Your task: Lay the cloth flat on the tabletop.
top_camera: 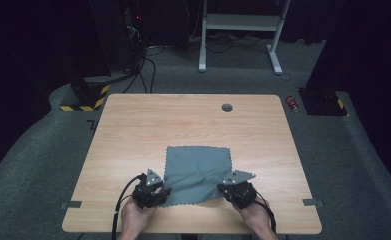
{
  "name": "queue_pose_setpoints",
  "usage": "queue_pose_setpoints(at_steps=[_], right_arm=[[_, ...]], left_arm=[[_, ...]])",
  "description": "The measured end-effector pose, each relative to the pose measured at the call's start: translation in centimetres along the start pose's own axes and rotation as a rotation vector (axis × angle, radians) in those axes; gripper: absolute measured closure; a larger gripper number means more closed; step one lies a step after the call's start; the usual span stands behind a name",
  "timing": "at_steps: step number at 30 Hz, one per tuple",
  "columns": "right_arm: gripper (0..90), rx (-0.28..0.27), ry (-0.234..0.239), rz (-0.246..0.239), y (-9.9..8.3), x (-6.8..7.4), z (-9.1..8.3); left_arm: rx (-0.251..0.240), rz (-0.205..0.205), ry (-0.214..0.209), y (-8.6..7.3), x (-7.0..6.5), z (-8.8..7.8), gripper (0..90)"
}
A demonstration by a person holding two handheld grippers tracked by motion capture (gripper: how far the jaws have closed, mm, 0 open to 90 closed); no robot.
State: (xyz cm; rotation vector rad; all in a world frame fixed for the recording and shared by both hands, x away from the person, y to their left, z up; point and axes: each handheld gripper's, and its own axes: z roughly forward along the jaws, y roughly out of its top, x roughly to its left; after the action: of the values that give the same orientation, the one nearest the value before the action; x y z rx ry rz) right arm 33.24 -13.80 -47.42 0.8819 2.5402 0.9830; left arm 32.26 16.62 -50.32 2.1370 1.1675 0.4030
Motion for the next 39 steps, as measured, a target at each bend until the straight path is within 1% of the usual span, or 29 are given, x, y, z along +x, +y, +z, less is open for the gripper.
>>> queue_pose_setpoints(at_steps=[1, 2, 3, 6, 7, 8, 10, 12, 13, 14, 15, 16, 18, 20, 22, 23, 26, 27, 28, 29, 30, 31, 32, 34, 35, 36, 37, 38, 39], right_arm=[[89.1, 0.008, 0.001, 0.004, 1.3, -0.6, 1.2], [89.1, 0.018, 0.002, 0.006, 1.9, -0.9, 1.8], [89.0, 0.026, 0.0, 0.011, 2.2, -1.1, 2.4], [87.5, 0.079, -0.008, 0.034, 3.2, -1.6, 5.0], [83.4, 0.092, -0.011, 0.046, 3.4, -1.7, 5.6], [80.5, 0.095, -0.022, 0.043, 3.5, -1.7, 6.0], [79.4, 0.094, -0.025, 0.045, 3.5, -1.8, 6.0], [78.4, 0.069, -0.025, 0.055, 3.4, -1.7, 5.4], [78.3, 0.032, -0.031, 0.061, 3.0, -1.8, 4.2], [78.3, 0.019, -0.035, 0.061, 2.7, -1.8, 3.5], [78.3, 0.019, -0.035, 0.061, 2.7, -1.8, 3.5], [78.4, 0.0, -0.039, 0.068, 1.9, -1.8, 2.3], [78.6, -0.011, -0.037, 0.08, 1.2, -1.8, 1.5], [78.3, -0.022, -0.029, 0.085, 0.7, -1.7, 1.1], [77.9, -0.024, -0.026, 0.089, 0.6, -1.5, 1.1], [74.3, -0.027, -0.019, 0.072, 0.5, -1.0, 1.5], [70.2, -0.013, -0.021, 0.06, 0.8, -0.4, 2.8], [71.3, -0.005, -0.025, 0.057, 0.9, -0.3, 3.1], [75.3, 0.006, -0.03, 0.053, 0.9, -0.2, 3.5], [75.3, 0.006, -0.03, 0.053, 0.9, -0.2, 3.5], [87.7, 0.027, -0.022, 0.049, 1.0, -0.3, 4.1], [88.7, 0.027, -0.019, 0.043, 1.0, -0.3, 4.1], [89.1, 0.028, -0.012, 0.044, 0.9, -0.3, 3.9], [89.5, 0.025, -0.012, 0.029, 0.8, -0.2, 3.1], [89.5, 0.025, -0.012, 0.029, 0.8, -0.2, 3.1], [89.5, 0.023, -0.015, 0.024, 0.3, 0.0, 1.6], [89.5, 0.023, -0.015, 0.024, 0.3, 0.0, 1.6], [89.5, 0.032, -0.015, 0.02, -0.3, 0.1, 0.4], [89.5, 0.032, -0.015, 0.02, -0.3, 0.1, 0.4]], left_arm=[[0.006, -0.006, 0.005, 0.1, 0.3, 0.6, 53.0], [0.009, -0.009, 0.006, 0.1, 0.4, 0.8, 52.4], [0.014, -0.012, 0.007, -0.1, 0.5, 1.0, 52.0], [0.001, -0.017, 0.008, -0.2, 0.5, 1.2, 51.5], [0.002, -0.014, 0.009, -0.2, 0.6, 1.2, 51.5], [0.002, -0.01, 0.013, -0.2, 0.6, 1.2, 51.5], [0.001, -0.004, 0.018, -0.3, 0.5, 1.1, 51.5], [-0.004, 0.008, 0.019, -0.5, 0.5, 1.1, 51.9], [-0.012, 0.015, 0.022, -0.6, 0.4, 1.0, 52.2], [-0.017, 0.02, 0.026, -0.7, 0.4, 1.0, 52.3], [-0.017, 0.02, 0.026, -0.7, 0.4, 1.0, 52.3], [-0.032, 0.02, 0.028, -0.9, 0.4, 1.0, 52.3], [-0.052, 0.014, 0.029, -1.2, 0.3, 1.1, 52.2], [-0.073, 0.015, 0.035, -1.5, 0.3, 1.1, 52.2], [-0.082, 0.015, 0.038, -1.6, 0.3, 1.1, 52.1], [-0.1, 0.008, 0.04, -1.9, 0.2, 1.1, 52.1], [-0.127, 0.007, 0.046, -2.3, 0.1, 1.0, 52.2], [-0.131, 0.008, 0.048, -2.4, 0.1, 1.0, 52.2], [-0.13, 0.012, 0.053, -2.4, 0.1, 1.0, 52.3], [-0.13, 0.012, 0.053, -2.4, 0.1, 1.0, 52.4], [-0.129, 0.006, 0.048, -2.5, 0.0, 0.9, 52.8], [-0.126, 0.009, 0.047, -2.5, -0.1, 0.8, 53.4], [-0.123, 0.018, 0.05, -2.5, -0.1, 0.7, 54.8], [-0.122, 0.011, 0.044, -2.6, -0.2, 0.7, 56.2], [-0.119, 0.012, 0.041, -2.7, -0.2, 0.6, 56.2], [-0.111, 0.011, 0.038, -2.7, -0.3, 0.4, 56.2], [-0.111, 0.011, 0.038, -2.7, -0.3, 0.4, 56.1], [-0.106, 0.019, 0.039, -2.9, -0.5, 0.2, 55.8], [-0.106, 0.019, 0.039, -2.9, -0.5, 0.2, 55.7]])
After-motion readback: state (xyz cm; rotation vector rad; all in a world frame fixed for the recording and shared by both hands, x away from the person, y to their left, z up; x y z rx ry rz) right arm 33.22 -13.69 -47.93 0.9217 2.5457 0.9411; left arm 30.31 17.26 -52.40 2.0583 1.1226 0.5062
